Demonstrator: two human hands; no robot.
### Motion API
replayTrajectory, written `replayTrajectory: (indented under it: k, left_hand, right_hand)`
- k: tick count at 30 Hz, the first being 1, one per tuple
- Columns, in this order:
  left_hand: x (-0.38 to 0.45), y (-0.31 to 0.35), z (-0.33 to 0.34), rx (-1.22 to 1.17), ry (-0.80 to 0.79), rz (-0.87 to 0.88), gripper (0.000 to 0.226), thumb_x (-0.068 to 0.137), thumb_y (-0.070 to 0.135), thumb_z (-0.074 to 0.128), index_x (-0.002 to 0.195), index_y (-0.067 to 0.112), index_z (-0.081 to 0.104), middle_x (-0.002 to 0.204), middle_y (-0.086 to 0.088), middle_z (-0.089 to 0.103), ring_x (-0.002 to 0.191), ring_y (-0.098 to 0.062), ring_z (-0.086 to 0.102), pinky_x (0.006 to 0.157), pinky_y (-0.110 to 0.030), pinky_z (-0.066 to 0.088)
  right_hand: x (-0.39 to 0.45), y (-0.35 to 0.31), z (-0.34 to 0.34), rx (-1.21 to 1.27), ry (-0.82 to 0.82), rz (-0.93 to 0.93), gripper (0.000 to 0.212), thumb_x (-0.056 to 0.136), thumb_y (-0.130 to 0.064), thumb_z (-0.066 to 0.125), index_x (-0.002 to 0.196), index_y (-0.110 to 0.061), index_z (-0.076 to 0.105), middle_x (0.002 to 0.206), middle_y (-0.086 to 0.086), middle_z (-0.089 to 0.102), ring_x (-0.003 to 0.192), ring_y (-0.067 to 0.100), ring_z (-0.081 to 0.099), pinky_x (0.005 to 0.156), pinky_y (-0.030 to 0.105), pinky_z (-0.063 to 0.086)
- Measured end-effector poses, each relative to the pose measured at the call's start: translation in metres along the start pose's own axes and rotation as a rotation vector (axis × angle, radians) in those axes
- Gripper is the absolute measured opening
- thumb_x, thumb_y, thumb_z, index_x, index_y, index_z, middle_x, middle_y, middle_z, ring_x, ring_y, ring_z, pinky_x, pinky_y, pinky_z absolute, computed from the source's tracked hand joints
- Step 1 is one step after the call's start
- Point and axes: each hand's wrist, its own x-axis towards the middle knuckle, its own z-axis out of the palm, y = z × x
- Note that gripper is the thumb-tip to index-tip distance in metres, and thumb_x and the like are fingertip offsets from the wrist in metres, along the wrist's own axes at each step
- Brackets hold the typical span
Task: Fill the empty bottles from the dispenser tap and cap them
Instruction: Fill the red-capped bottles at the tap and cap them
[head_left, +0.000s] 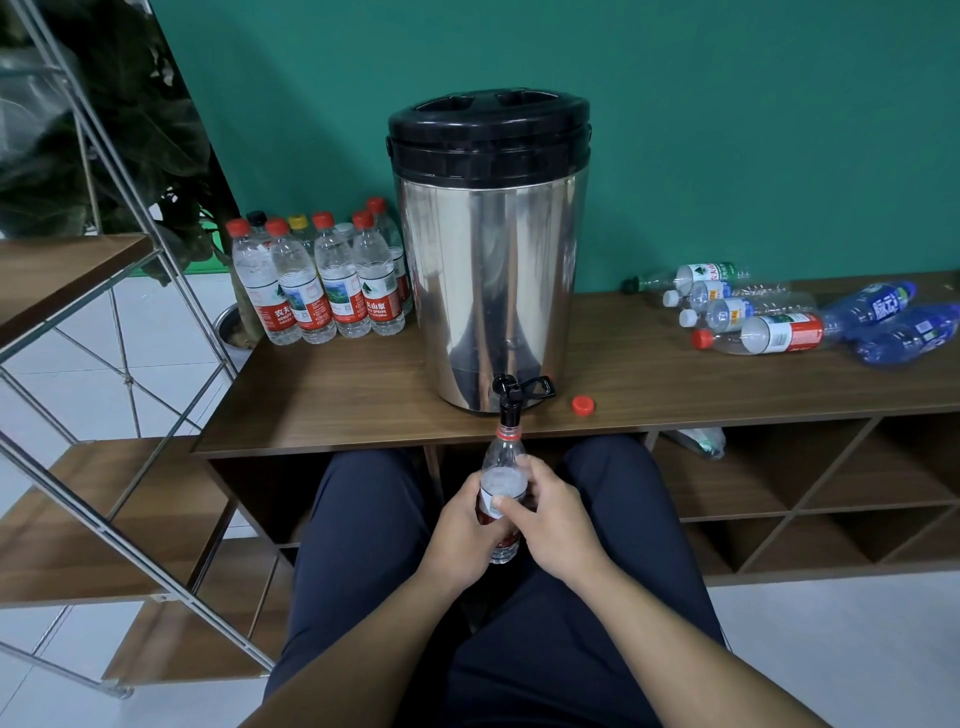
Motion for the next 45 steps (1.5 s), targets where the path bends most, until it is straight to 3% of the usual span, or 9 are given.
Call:
replayTrajectory:
  k: [5,18,37,45]
  left_hand:
    - [0.0004,-0.0006,0.0,0.009,-0.001,-0.001,0.051,0.098,0.005,0.078,0.14,0.031,0.066,0.119,0.014,0.08,0.111,-0.006,0.076,0.092,-0.021,0.058]
    - [-0.0009,0.0008,-0.0004,0.013,0.0,0.001,0.05,0.098,0.003,0.077,0.14,0.029,0.066,0.116,0.015,0.079,0.109,-0.005,0.076,0.09,-0.02,0.058]
    - [0.0007,-0.0015,0.0004,0.013,0.002,0.003,0.047,0.097,0.003,0.077,0.137,0.027,0.067,0.116,0.012,0.08,0.109,-0.007,0.076,0.091,-0.022,0.059]
    - [0.0007,-0.0017,0.0004,0.013,-0.003,0.002,0.048,0.097,0.004,0.077,0.137,0.028,0.067,0.117,0.012,0.08,0.109,-0.007,0.076,0.092,-0.023,0.059]
  right_hand:
    - [0.0011,0.0019,0.0013,0.001,-0.003,-0.006,0.066,0.097,-0.027,0.086,0.157,-0.025,0.057,0.126,-0.016,0.075,0.116,-0.001,0.072,0.106,0.026,0.059]
    - [0.0002,0.002,0.0015,0.024,-0.001,-0.029,0.057,0.096,-0.026,0.085,0.149,-0.027,0.062,0.122,-0.014,0.078,0.113,0.0,0.074,0.104,0.033,0.061]
    - [0.0006,0.0038,0.0017,0.015,-0.009,-0.054,0.048,0.095,-0.029,0.084,0.139,-0.036,0.066,0.117,-0.017,0.079,0.109,0.003,0.076,0.101,0.039,0.062]
    - [-0.0003,0.002,0.0012,0.012,-0.01,-0.045,0.053,0.096,-0.028,0.084,0.145,-0.033,0.063,0.119,-0.016,0.079,0.111,0.002,0.075,0.103,0.037,0.062]
